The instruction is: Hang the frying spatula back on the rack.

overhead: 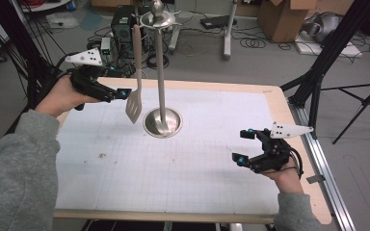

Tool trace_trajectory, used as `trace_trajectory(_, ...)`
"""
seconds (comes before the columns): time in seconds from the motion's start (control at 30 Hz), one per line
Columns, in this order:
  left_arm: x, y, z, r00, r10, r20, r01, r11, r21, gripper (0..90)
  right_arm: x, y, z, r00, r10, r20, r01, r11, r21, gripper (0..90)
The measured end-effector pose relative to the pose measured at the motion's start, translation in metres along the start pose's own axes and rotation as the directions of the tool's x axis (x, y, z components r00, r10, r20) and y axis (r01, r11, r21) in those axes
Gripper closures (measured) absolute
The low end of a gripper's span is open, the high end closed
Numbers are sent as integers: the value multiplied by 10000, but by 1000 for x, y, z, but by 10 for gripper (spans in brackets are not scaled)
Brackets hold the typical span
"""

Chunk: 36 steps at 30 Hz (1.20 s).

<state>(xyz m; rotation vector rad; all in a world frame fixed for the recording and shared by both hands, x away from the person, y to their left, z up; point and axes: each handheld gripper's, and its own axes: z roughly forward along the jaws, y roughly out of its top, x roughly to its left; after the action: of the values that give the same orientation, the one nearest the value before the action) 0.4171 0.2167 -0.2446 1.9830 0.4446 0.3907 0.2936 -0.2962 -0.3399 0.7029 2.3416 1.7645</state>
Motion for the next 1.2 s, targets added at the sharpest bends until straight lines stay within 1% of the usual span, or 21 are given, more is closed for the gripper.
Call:
trace_trajectory(0.2, 1, -9, -11, 10000, -2, 4, 2, 10000, -75, 204, 0, 0, 2, 10000, -43, -18, 43, 10000, 59, 62)
trace_trajectory(0.3, 1, -13, -18, 9998, -144, -96, 141, 9995, -276, 204, 1, 0, 3, 10000, -25, -32, 25, 10000, 90, 62)
trace_trajectory(0.47, -2, -19, -27, 9997, -137, -187, 127, 9986, -506, 204, 1, 0, 4, 10000, -21, -21, 21, 9999, 148, 62)
trace_trajectory(0.5, -2, -20, -29, 9998, -95, -191, 85, 9988, -492, 204, 1, 0, 4, 10000, -63, -24, 64, 9999, 138, 62)
trace_trajectory(0.53, -3, -22, -31, 9997, -103, -200, 91, 9982, -591, 204, 1, 0, 5, 10000, -49, -40, 50, 9999, 154, 62)
trace_trajectory(0.7, -5, -29, -37, 9999, -55, -138, 47, 9980, -629, 205, 2, 1, 6, 10000, -69, -61, 70, 9998, 190, 62)
trace_trajectory(0.83, -6, -34, -43, 9997, -126, -198, 112, 9975, -704, 205, 2, 1, 8, 9999, -101, -85, 103, 9997, 241, 62)
trace_trajectory(0.9, -8, -37, -47, 9998, -67, -201, 52, 9972, -748, 204, 2, 1, 9, 9999, -90, -95, 92, 9997, 243, 61)
trace_trajectory(1.0, -11, -39, -49, 9998, -80, -195, 63, 9966, -825, 204, 2, 1, 11, 9999, -127, -113, 129, 9996, 256, 62)
trace_trajectory(1.07, -15, -40, -51, 9997, 82, -216, -101, 9963, -858, 204, 2, 1, 12, 9998, -137, -127, 141, 9994, 303, 62)
trace_trajectory(1.2, -18, -45, -55, 9995, 22, -302, -52, 9950, -995, 204, 2, 3, 12, 9999, -144, -86, 146, 9996, 229, 61)
